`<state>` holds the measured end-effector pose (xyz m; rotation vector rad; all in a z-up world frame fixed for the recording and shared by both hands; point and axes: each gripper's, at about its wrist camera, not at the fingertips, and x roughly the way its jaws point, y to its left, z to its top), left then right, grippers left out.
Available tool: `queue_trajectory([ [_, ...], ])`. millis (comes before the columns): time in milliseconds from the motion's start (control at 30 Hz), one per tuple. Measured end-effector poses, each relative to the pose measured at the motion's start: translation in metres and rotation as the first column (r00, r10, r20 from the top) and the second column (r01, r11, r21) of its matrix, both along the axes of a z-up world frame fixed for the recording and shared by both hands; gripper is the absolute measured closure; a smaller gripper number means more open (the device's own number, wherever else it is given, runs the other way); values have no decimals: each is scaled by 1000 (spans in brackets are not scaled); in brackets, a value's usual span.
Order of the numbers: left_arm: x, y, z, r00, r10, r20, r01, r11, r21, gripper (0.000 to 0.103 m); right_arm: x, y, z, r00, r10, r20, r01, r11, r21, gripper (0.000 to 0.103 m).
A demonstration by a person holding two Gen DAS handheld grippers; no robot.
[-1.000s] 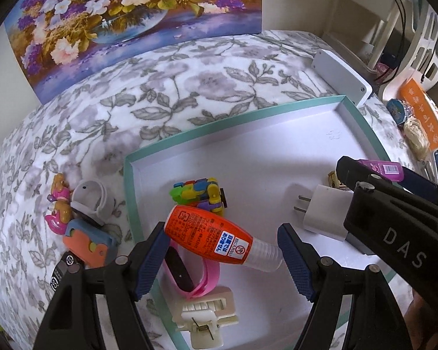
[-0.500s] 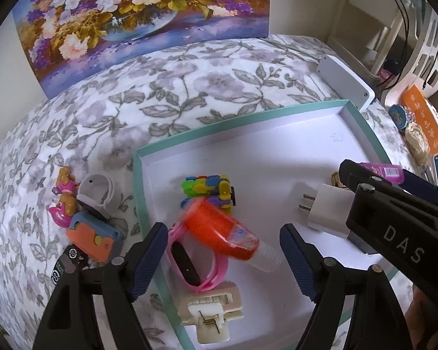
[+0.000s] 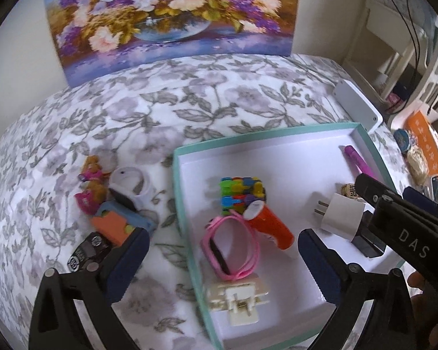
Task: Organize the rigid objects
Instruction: 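Lower the stick and glue bottle into the tray and open both tools, then lift both tools out of the tray toward the black toy car and phone case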
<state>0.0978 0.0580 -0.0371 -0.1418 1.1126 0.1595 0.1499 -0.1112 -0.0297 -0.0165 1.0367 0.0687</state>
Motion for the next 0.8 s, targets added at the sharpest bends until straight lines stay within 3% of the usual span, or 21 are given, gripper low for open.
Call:
queue_trajectory([
  [300, -33, 58, 22, 986, 159, 51, -157, 987, -40, 0, -25, 23, 14, 998, 51, 32, -50, 998, -23, 17],
  [800, -95, 143, 39, 913, 405, 54, -403, 914, -57, 0, -66, 77, 27, 988, 148, 44, -147, 989, -35, 17],
])
